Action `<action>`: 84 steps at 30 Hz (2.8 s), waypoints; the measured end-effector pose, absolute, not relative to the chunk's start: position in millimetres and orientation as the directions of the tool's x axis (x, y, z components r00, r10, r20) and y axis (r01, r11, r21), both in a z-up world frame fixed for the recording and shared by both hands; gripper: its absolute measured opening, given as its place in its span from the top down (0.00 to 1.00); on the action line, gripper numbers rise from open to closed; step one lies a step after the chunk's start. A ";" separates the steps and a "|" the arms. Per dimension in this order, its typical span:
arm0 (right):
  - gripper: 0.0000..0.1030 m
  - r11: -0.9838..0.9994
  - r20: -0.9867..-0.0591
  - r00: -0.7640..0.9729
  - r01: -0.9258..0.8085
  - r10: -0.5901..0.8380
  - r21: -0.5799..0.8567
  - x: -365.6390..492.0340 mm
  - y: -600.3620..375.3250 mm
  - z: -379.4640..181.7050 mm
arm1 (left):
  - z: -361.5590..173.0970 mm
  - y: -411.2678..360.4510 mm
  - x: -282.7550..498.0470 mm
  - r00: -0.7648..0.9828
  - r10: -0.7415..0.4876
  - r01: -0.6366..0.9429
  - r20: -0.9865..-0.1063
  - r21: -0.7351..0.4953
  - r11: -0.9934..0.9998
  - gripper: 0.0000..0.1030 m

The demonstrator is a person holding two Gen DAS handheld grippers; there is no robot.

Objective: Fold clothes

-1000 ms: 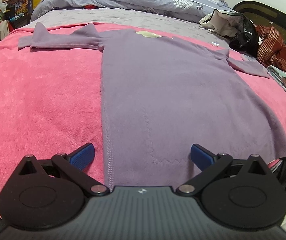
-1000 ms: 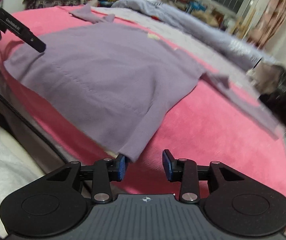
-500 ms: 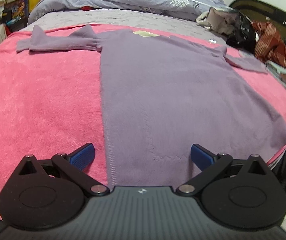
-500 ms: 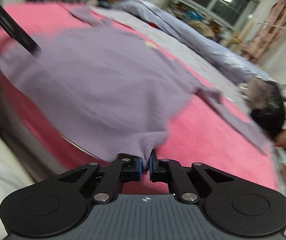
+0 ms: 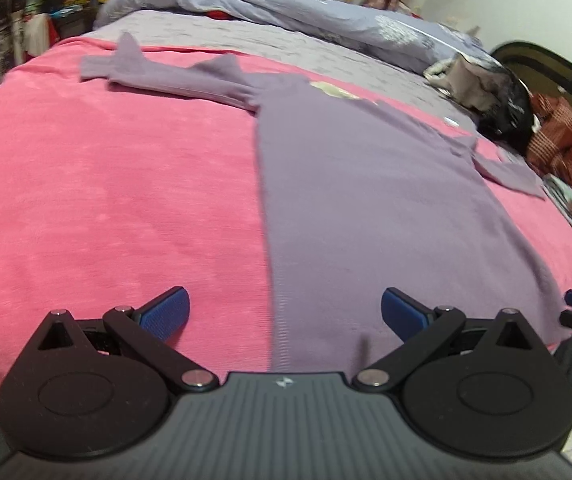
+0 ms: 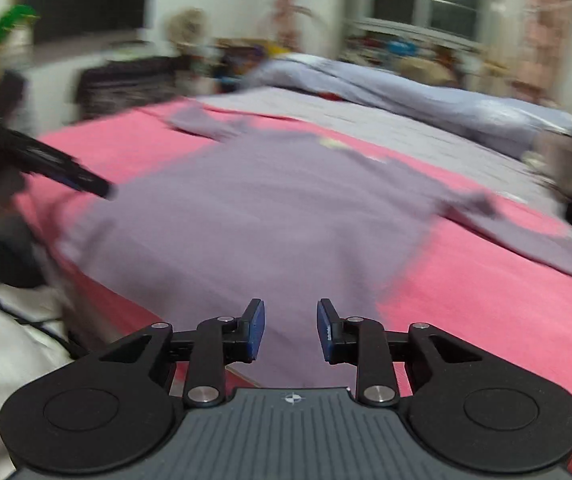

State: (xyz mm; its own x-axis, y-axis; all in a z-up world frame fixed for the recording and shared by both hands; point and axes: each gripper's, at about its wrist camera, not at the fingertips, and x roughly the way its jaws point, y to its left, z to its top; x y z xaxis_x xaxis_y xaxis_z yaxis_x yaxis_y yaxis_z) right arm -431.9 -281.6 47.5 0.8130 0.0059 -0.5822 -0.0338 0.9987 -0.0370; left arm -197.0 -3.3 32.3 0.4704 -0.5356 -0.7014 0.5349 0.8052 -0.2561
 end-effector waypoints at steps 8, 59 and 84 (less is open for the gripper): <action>0.37 0.926 -0.641 0.691 -0.367 0.335 0.089 -307.1 -196.8 15.2 | 53.3 43.3 -196.3 0.573 -0.490 0.440 -0.657 -0.258 0.860 0.01; 0.36 0.987 -0.606 0.796 -0.111 0.017 -0.118 -376.5 -319.8 53.6 | 80.0 -61.8 -193.2 0.431 -0.676 0.728 -0.598 -0.212 0.652 0.00; 0.35 0.996 -0.581 0.811 0.089 -0.067 0.011 -366.4 -387.4 84.2 | 65.7 -72.7 -186.3 0.414 -0.682 0.739 -0.602 -0.215 0.638 0.00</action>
